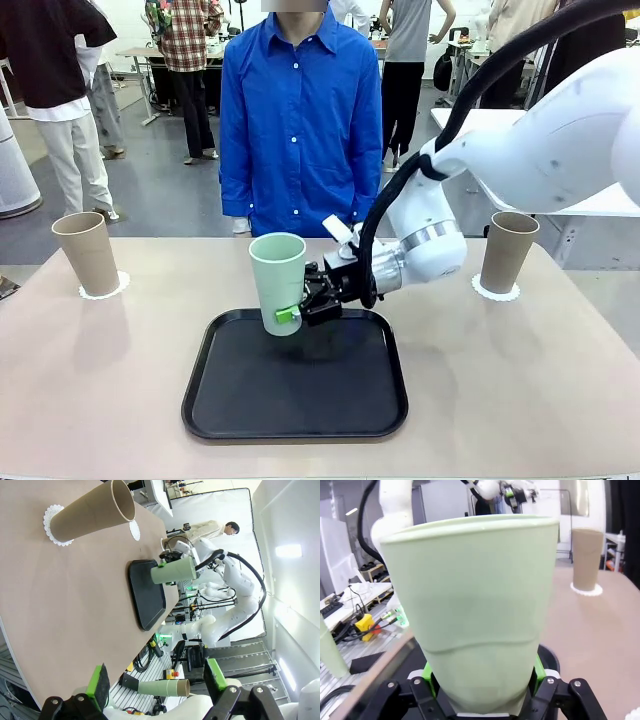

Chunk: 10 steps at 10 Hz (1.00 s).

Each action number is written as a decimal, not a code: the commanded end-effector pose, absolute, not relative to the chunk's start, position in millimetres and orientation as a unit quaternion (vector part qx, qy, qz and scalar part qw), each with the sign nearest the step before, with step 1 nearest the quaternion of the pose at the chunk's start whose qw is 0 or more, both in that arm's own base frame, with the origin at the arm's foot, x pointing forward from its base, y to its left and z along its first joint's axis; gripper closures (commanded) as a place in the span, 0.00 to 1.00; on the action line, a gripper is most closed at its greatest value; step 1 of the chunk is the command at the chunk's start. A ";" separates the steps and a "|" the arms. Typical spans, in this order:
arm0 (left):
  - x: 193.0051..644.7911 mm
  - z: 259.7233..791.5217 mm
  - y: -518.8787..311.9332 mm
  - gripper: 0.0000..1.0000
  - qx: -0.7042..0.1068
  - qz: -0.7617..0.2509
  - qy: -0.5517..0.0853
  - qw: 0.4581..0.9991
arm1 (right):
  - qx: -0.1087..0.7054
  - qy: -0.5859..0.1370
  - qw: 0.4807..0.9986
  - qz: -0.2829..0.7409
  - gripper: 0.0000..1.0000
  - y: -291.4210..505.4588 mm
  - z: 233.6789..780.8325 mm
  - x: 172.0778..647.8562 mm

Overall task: Place coasters on the table and set cups on them.
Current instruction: Take one Reusable plastic cup from the Flat Tray and place it on a coaster set by the human.

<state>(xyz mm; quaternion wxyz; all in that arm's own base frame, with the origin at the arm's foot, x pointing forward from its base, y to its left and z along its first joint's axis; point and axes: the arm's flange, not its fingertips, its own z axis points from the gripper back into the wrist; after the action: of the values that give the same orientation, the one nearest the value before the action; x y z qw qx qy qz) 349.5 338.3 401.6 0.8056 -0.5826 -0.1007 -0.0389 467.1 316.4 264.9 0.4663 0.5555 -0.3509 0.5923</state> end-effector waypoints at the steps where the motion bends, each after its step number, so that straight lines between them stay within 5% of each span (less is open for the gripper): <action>1: 347.6 403.4 337.9 0.00 -0.581 -0.037 -0.102 0.807 | 0.553 -0.373 0.476 0.573 0.31 302.1 315.2 449.5; 9: 347.6 403.4 337.9 0.00 -0.581 -0.037 -0.102 0.807 | 0.532 -0.387 0.478 0.582 0.31 293.7 365.6 444.8; 10: 347.6 403.4 337.9 0.00 -0.581 -0.037 -0.102 0.807 | 0.528 -0.385 0.483 0.583 0.19 291.7 363.8 439.9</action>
<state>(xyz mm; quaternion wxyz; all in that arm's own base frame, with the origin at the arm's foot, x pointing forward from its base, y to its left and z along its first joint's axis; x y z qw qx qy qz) 349.5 338.4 401.5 0.8056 -0.5826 -0.1007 -0.0388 440.7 291.0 364.2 0.4833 0.5273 -0.3854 0.5830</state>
